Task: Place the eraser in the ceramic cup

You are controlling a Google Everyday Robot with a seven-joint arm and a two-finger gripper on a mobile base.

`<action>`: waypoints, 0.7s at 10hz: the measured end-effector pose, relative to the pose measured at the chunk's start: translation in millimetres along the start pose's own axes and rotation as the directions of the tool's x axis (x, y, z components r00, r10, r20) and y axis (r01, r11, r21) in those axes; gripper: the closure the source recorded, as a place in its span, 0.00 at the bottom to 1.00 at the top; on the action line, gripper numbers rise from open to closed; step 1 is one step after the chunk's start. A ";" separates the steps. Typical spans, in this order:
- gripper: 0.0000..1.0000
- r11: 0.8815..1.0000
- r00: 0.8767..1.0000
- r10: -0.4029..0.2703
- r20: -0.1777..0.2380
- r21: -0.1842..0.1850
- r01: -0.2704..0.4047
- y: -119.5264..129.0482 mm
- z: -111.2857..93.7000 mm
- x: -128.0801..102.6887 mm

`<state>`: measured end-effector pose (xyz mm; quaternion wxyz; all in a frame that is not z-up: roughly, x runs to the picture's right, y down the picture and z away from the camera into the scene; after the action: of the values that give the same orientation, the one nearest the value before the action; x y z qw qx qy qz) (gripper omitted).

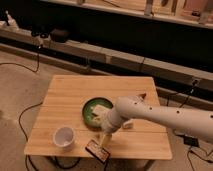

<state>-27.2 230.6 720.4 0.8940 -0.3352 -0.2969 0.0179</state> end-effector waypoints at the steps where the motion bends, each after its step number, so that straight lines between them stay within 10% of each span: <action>1: 0.21 1.000 0.999 0.024 -0.028 -0.012 -0.024 7.7 1.0 8.2; 7: 0.21 0.995 0.982 0.064 -0.176 -0.063 -0.076 47.2 32.8 16.6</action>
<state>-23.5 290.3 719.8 0.9030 -0.3765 -0.2066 0.0096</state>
